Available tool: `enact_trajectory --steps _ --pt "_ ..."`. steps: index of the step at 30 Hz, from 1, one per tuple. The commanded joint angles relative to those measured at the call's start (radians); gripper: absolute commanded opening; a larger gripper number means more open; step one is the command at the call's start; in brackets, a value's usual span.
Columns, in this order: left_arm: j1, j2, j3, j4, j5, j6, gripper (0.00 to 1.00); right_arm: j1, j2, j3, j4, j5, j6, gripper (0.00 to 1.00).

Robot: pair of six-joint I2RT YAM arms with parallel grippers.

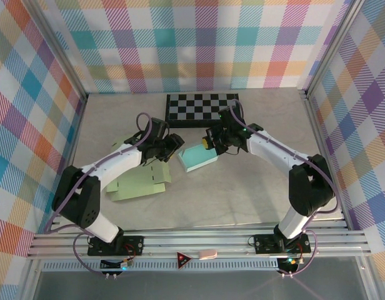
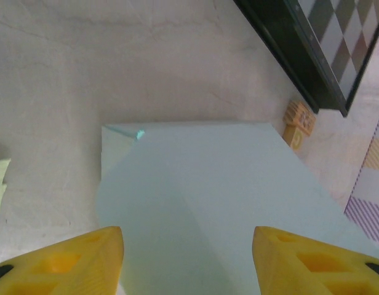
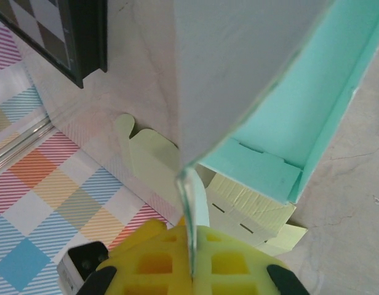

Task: Fold the paper box

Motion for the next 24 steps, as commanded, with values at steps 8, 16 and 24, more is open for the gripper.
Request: enact_trajectory --steps 8,16,24 --pt "0.044 0.074 0.022 0.175 0.108 -0.089 0.57 -0.002 0.032 0.036 -0.038 -0.037 0.042 0.00" --pt "0.051 0.072 0.079 0.022 0.144 -0.051 0.57 -0.001 0.059 0.114 -0.109 -0.035 0.079 0.00" --pt "0.091 0.089 0.127 -0.117 0.191 -0.017 0.57 -0.003 0.093 0.196 -0.202 -0.040 0.088 0.00"
